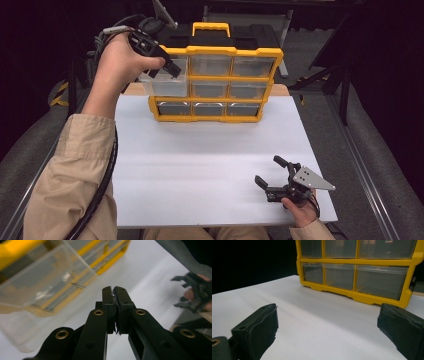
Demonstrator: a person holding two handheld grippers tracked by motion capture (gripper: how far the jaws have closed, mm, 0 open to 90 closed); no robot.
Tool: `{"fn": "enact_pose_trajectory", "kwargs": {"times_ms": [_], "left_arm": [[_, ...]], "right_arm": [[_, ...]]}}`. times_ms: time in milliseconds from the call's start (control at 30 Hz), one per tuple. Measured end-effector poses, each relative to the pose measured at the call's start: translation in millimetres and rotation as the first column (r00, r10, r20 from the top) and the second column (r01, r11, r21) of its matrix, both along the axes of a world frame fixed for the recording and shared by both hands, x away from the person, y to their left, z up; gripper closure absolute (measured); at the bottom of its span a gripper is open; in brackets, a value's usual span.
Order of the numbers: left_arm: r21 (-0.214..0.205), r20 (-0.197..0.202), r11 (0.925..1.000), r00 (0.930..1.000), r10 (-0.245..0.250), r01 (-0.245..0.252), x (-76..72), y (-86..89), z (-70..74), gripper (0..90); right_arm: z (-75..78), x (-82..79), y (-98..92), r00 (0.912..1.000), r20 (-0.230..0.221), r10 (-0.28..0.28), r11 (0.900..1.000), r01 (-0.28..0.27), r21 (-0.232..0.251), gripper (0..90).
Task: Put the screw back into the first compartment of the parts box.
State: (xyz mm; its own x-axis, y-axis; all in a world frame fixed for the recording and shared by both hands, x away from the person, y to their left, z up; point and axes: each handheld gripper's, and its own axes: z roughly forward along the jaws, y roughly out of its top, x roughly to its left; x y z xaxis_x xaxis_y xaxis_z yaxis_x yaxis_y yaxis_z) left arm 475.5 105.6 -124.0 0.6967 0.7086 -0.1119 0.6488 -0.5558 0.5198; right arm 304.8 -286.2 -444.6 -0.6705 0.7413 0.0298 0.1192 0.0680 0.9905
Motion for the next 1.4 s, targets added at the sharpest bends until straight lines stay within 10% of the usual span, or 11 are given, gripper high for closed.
{"fn": "enact_pose_trajectory", "kwargs": {"times_ms": [467,1000,1400], "left_arm": [[-0.014,0.029,0.9856,0.9853,0.169,-0.168,43.3,23.6,-25.3,79.8],[-0.03,0.034,0.9978,0.9976,0.061,-0.059,-16.7,41.0,-2.0,46.1],[0.002,0.037,0.9998,0.9991,-0.022,0.022,-54.9,55.1,-47.2,28.7]], "right_arm": [[-0.2,1.1,-0.4,1.0,-0.001,0.001,0.9999,-0.001,0.01,3.6],[-0.8,1.0,-0.1,1.0,0.001,0.003,1.0,-0.003,-0.006,3.6],[-0.2,-0.3,2.1,1.0,0.005,0.006,0.9999,-0.006,-0.012,3.6]]}}
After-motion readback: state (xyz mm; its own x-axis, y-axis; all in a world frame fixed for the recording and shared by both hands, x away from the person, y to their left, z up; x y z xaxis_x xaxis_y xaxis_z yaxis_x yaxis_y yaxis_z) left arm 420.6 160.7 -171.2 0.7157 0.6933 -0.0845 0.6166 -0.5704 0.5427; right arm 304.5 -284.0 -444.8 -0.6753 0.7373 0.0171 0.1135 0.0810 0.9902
